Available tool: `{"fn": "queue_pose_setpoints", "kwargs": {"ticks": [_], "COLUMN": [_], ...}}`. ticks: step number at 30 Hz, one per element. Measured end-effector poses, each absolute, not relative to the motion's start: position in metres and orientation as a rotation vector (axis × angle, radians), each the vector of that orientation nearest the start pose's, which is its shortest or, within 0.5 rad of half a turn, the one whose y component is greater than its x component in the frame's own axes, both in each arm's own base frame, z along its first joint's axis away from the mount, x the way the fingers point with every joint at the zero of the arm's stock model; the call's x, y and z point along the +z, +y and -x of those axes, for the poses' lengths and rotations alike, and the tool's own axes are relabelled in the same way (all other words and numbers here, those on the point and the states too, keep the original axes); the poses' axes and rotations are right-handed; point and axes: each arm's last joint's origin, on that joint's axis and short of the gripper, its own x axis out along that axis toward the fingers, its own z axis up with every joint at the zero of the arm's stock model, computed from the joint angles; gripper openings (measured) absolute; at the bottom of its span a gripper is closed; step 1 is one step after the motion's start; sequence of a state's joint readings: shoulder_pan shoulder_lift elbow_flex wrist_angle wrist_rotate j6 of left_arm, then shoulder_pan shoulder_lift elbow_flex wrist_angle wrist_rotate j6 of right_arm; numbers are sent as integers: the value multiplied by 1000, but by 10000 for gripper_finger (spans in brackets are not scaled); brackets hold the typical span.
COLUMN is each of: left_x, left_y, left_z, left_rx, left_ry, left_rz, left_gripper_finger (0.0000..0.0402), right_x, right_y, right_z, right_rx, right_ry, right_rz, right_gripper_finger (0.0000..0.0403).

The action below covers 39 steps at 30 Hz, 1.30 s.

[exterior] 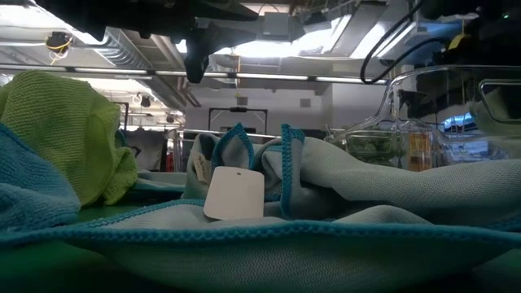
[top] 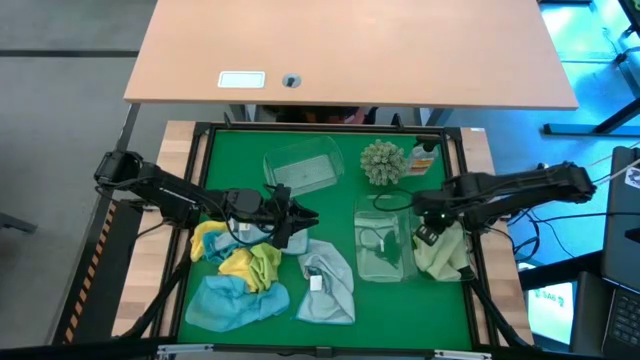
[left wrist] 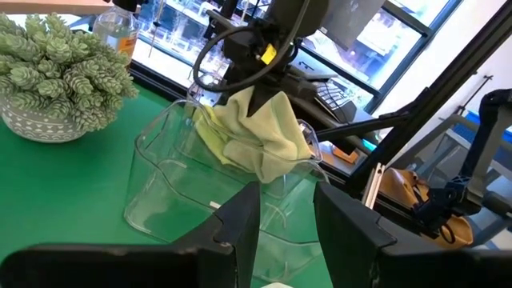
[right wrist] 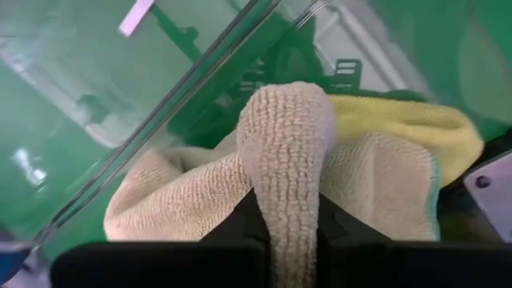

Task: Sort microfiber towel by color & place in baskets
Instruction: Put the top green towel into the bottom right transparent bin

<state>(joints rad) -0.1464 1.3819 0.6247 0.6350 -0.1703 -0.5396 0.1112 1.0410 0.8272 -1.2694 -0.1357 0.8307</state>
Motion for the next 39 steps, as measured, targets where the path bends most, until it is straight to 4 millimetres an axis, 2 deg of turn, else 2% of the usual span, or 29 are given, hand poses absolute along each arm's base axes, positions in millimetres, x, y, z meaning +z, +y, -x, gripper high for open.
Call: {"fn": "queue_pose_setpoints", "kwargs": {"ticks": [10, 21, 25, 34, 39], "left_x": [226, 226, 226, 226, 226], "left_y": [-38, -50, -56, -68, -71], "left_z": [-283, -281, -280, -277, -277], "left_rx": [9, -71, -90, -134, -145], "left_ry": [126, 142, 147, 155, 156], "left_rz": [488, 469, 466, 432, 428], "left_gripper_finger": [114, 114, 114, 120, 142], "right_x": [233, 233, 233, 233, 238], "right_y": [20, 21, 21, 21, 24], "right_z": [-158, -158, -158, -158, -159], "right_rx": [-453, -435, -436, -431, -383], "right_ry": [1501, 1515, 1515, 1519, 1537], "right_rz": [-626, -644, -645, -650, -712], "right_gripper_finger": [30, 34, 64, 171, 193]}}
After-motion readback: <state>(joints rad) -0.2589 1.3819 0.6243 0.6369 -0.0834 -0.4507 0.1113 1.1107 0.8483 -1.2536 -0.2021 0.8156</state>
